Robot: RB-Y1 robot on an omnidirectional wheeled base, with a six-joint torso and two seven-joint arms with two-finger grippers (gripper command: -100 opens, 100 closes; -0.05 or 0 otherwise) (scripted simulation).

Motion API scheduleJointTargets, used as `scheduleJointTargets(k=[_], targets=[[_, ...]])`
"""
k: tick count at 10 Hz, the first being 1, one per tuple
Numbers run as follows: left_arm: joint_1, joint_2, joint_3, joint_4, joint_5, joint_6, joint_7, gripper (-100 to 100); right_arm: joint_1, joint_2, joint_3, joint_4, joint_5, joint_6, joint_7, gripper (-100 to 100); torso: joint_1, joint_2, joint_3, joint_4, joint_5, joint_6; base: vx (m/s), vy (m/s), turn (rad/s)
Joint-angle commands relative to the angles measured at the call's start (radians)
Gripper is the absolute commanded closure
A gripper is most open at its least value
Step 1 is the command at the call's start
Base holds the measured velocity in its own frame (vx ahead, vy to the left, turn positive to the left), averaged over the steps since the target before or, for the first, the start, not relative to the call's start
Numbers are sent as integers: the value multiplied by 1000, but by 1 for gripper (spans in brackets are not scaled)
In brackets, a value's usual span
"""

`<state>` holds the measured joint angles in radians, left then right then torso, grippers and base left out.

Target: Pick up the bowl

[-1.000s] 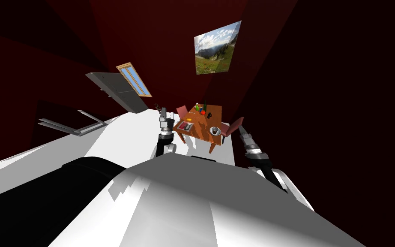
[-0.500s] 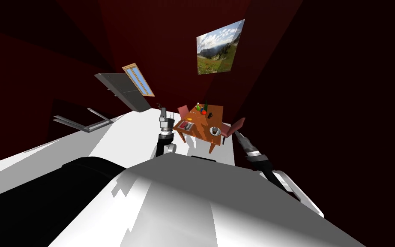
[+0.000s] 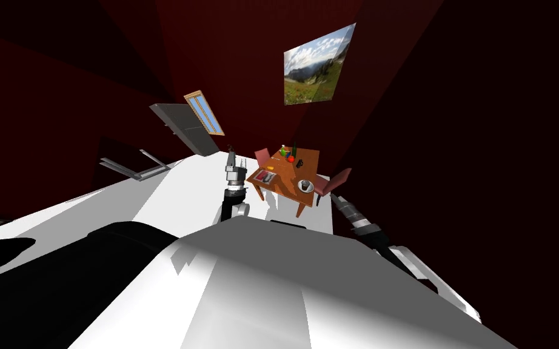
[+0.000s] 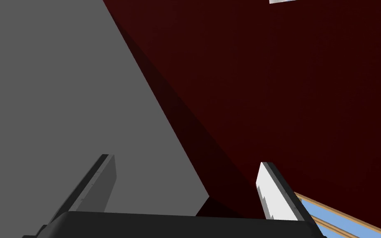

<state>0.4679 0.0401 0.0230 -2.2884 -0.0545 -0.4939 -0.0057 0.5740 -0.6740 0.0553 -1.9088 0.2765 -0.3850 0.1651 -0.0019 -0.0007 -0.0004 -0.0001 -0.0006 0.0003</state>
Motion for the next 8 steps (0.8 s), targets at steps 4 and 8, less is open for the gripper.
scheduleJointTargets(k=[4, 8], targets=[[0, 0, 0, 0, 0, 0, 0, 0, 13, -142, 45, 128, 39, 14, 47, -100, 1, -1, -1, 0, 0, 0, 8, -4, 134], [0, 0, 0, 0, 0, 0, 0, 0, 15, -234, 83, 206, 61, 24, 83, -100, 3, -1, -1, 0, 1, 0, 16, 24, 115]])
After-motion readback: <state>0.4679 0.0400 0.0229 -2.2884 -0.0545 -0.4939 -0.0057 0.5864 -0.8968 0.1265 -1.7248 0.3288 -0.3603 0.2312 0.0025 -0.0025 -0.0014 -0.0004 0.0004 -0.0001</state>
